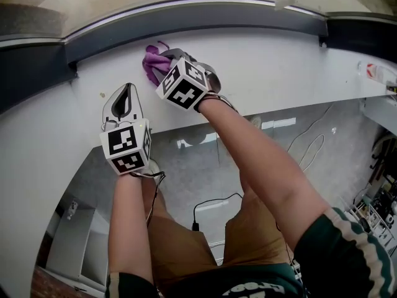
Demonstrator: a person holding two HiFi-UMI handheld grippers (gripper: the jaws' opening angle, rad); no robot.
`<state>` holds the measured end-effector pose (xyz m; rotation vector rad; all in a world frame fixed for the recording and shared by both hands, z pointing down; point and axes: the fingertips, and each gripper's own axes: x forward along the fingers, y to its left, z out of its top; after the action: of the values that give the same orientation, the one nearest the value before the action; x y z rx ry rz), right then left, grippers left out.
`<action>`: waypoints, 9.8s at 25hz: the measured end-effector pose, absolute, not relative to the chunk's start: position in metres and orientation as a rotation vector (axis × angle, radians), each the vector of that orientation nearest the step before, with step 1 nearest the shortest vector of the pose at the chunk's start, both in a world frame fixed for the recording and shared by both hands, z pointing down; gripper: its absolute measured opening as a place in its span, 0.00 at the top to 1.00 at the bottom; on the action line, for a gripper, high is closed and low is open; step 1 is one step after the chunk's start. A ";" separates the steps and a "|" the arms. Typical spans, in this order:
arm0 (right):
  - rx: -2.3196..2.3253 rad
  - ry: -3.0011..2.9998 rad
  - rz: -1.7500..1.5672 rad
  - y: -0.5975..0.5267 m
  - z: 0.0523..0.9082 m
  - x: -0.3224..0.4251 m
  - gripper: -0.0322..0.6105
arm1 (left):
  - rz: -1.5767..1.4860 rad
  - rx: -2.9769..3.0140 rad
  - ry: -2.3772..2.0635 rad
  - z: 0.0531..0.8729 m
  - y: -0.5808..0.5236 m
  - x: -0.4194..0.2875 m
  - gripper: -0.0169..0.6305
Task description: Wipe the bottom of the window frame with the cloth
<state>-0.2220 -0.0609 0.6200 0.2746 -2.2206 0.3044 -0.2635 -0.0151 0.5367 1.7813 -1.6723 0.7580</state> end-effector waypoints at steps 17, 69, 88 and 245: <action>0.378 -2.197 0.344 -0.095 0.623 -0.121 0.80 | 0.771 1.879 -1.562 0.541 -0.057 -0.171 0.96; 0.687 -2.105 0.356 -0.158 0.626 0.173 0.80 | 0.862 2.170 -1.235 0.565 -0.131 0.109 0.96; 0.742 -2.102 0.338 -0.185 0.627 0.261 0.80 | 0.869 2.216 -1.204 0.571 -0.148 0.193 0.96; 0.835 -2.041 0.368 -0.023 0.620 -0.088 0.82 | 0.740 1.910 -1.564 0.555 0.010 -0.187 0.96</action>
<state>-0.0879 -0.0225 0.6201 0.8346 -2.0412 0.3681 -0.1871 0.0097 0.5553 1.9098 -1.5644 0.7403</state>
